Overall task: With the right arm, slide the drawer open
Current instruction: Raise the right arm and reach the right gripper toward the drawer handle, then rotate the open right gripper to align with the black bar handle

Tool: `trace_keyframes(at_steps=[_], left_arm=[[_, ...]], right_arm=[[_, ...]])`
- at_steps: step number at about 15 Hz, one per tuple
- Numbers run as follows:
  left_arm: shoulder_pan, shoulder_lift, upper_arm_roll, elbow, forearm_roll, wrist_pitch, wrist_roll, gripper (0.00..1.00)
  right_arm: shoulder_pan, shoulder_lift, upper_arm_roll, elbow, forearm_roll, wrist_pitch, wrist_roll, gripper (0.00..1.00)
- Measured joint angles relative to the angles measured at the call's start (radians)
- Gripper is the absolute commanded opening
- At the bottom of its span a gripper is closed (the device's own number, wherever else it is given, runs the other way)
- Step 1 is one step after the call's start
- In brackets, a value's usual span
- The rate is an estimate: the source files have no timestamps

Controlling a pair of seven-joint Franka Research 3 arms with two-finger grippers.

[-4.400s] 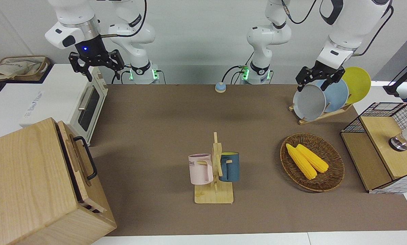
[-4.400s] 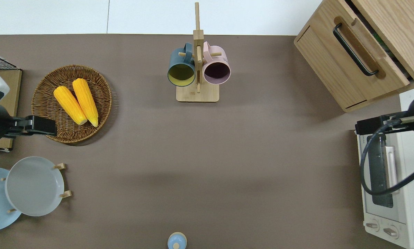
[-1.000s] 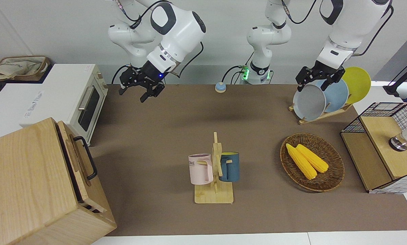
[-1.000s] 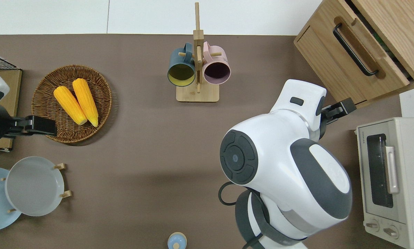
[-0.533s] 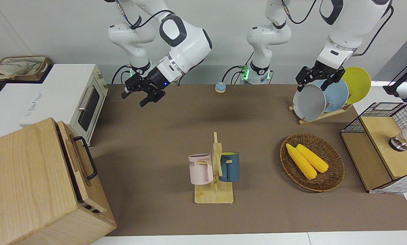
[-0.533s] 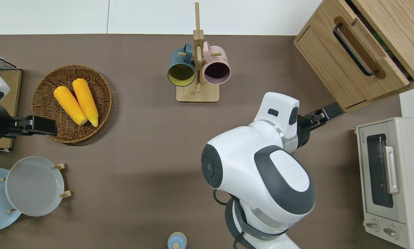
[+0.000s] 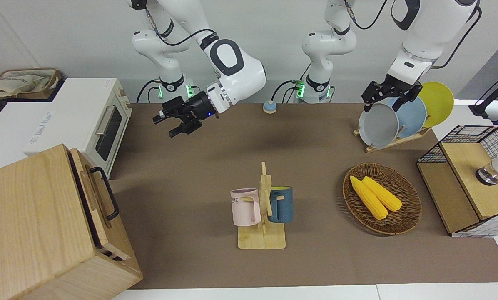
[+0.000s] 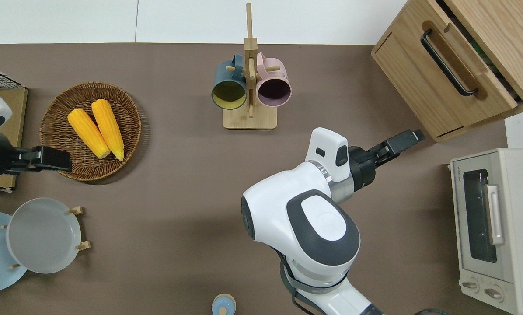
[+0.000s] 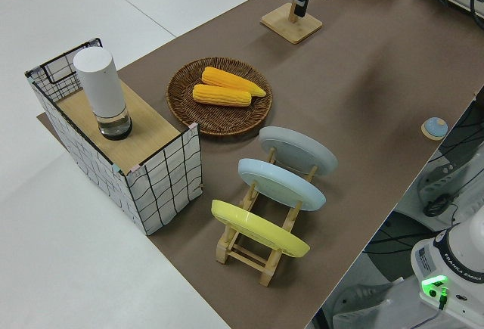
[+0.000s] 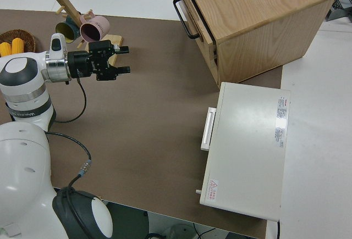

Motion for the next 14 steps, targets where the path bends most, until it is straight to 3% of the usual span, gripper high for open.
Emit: trace_keyframes(at_steps=[14], left_arm=[[0.000, 0.000, 0.000, 0.000, 0.000, 0.000, 0.000, 1.00]], right_arm=[[-0.001, 0.053, -0.008, -0.003, -0.191, 0.010, 0.000, 0.979]])
